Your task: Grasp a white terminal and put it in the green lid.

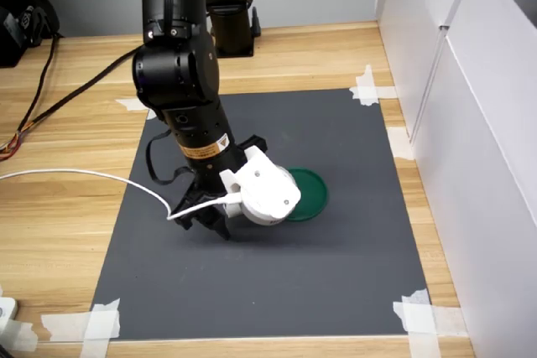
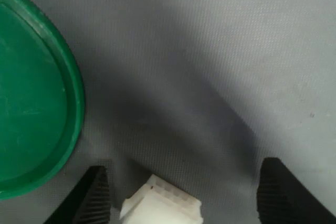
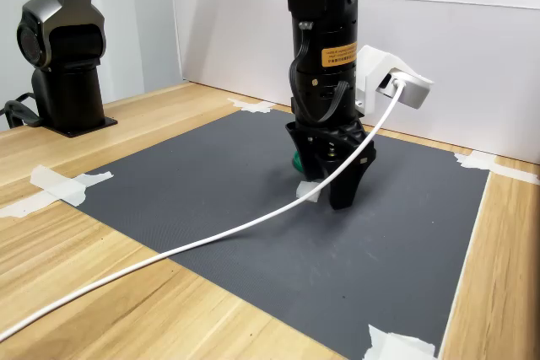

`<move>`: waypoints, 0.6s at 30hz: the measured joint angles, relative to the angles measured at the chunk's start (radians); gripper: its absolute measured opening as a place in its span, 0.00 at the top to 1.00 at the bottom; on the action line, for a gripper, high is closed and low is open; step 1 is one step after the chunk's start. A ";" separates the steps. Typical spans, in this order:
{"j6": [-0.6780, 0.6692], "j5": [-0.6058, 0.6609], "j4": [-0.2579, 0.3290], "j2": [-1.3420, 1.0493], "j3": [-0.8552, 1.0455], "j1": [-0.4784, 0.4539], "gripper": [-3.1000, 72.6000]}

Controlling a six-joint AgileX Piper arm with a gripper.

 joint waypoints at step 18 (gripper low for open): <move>0.037 0.014 -0.053 0.002 0.000 0.000 0.30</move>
